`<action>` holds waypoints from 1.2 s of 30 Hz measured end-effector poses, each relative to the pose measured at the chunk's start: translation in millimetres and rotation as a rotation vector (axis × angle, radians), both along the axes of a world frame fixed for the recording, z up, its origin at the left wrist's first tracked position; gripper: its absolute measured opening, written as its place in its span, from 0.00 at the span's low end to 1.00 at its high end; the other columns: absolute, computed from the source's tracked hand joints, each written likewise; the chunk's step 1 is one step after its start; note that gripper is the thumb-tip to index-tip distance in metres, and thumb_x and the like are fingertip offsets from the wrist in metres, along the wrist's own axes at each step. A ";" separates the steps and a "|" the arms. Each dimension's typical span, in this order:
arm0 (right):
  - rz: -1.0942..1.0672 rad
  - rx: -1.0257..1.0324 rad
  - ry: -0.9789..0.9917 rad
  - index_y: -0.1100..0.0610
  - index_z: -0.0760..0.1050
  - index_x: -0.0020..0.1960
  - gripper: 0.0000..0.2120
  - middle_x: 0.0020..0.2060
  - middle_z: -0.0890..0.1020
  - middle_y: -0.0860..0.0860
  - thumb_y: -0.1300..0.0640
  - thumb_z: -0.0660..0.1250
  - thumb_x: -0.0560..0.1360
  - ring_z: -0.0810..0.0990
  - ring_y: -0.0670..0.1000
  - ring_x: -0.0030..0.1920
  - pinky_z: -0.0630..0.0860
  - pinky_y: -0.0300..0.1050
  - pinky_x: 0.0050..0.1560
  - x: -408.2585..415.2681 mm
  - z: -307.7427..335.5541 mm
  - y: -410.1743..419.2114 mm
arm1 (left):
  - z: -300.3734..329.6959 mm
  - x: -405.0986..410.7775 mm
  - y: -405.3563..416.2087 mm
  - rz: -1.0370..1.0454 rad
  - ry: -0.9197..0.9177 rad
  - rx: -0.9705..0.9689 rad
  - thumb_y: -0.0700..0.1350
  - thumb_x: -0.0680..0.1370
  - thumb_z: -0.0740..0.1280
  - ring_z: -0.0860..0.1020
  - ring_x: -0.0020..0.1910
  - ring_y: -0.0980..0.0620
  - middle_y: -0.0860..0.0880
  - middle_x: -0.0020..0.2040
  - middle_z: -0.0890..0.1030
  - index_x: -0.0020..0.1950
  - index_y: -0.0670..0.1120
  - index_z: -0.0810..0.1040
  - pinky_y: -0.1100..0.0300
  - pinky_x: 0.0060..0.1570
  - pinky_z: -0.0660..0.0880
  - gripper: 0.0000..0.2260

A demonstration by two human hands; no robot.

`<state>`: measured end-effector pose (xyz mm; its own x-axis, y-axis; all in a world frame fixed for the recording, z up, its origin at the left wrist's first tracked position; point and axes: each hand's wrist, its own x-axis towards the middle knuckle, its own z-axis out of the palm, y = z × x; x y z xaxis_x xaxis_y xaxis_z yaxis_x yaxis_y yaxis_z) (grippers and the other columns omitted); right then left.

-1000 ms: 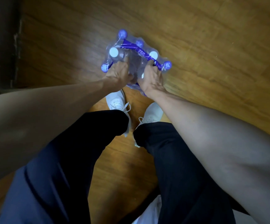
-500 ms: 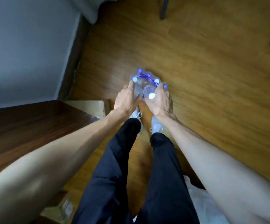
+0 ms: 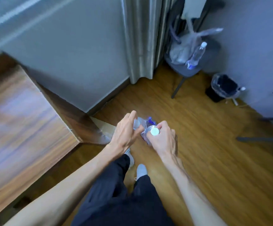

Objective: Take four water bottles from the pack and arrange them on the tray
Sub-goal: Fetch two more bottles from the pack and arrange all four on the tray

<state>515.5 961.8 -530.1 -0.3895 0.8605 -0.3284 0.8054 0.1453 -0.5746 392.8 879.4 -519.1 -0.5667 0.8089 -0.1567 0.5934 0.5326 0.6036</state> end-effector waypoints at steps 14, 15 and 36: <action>0.692 0.137 0.081 0.51 0.70 0.42 0.15 0.31 0.79 0.46 0.44 0.70 0.64 0.79 0.52 0.35 0.76 0.47 0.36 -14.8 146.2 -161.6 | 120.9 27.5 -230.6 0.496 0.005 0.079 0.53 0.70 0.67 0.77 0.36 0.50 0.52 0.38 0.77 0.43 0.49 0.71 0.51 0.36 0.77 0.10; 0.750 0.133 0.092 0.51 0.71 0.42 0.15 0.31 0.78 0.46 0.44 0.71 0.64 0.79 0.50 0.34 0.76 0.45 0.35 -23.0 150.1 -177.4 | 125.2 26.8 -249.9 0.530 0.000 0.083 0.54 0.71 0.67 0.77 0.36 0.51 0.52 0.38 0.78 0.43 0.49 0.72 0.53 0.36 0.78 0.10; 1.562 -0.161 0.271 0.50 0.68 0.37 0.22 0.25 0.74 0.46 0.35 0.69 0.58 0.73 0.44 0.28 0.68 0.35 0.28 -196.3 225.9 -644.4 | 223.6 -8.1 -725.2 1.496 0.084 0.013 0.53 0.64 0.75 0.76 0.30 0.53 0.51 0.27 0.77 0.37 0.50 0.75 0.63 0.28 0.71 0.12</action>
